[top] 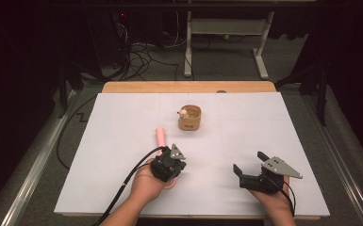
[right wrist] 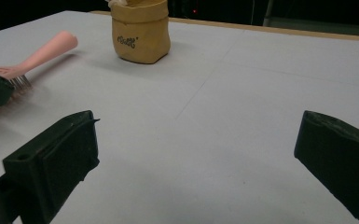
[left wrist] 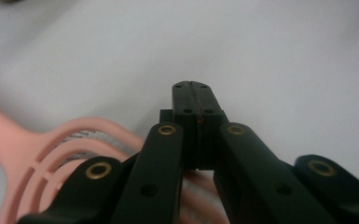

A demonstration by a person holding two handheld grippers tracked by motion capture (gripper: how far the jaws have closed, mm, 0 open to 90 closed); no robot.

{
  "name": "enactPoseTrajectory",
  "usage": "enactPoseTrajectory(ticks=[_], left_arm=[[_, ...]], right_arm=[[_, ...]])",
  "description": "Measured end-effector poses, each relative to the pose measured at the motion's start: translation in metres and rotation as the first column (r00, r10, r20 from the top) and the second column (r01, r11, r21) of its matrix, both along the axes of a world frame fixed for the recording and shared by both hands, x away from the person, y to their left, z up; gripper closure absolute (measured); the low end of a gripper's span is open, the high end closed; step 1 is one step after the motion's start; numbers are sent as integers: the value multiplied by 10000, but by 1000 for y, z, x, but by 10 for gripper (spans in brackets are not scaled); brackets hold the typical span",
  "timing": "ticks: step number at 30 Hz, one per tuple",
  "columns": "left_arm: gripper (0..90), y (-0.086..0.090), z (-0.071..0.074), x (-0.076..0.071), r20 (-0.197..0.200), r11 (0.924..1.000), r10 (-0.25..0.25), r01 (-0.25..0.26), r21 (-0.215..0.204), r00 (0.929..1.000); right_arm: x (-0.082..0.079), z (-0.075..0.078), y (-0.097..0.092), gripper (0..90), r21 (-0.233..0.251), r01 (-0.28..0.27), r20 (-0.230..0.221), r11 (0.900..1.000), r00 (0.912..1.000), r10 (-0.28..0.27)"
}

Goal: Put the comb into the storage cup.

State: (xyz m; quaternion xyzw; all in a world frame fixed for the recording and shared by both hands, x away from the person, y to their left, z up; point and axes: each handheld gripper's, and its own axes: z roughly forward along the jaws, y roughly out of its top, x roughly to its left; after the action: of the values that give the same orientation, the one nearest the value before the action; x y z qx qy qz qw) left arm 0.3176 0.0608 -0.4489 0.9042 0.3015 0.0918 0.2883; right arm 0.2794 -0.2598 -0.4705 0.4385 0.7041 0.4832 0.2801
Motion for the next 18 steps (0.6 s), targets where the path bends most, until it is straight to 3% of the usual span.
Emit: enactPoseTrajectory(ticks=[10,18], left_arm=[[900,37,-2,-10,-18,9990,436,-436,-102,9990],[900,54,-5,-16,-6,9981,617,-617,-87,9981]], right_arm=[[0,0,1,4,-79,-7,28,10000,10000,8],[0,0,1,4,-92,1,45,10000,10000,0]])
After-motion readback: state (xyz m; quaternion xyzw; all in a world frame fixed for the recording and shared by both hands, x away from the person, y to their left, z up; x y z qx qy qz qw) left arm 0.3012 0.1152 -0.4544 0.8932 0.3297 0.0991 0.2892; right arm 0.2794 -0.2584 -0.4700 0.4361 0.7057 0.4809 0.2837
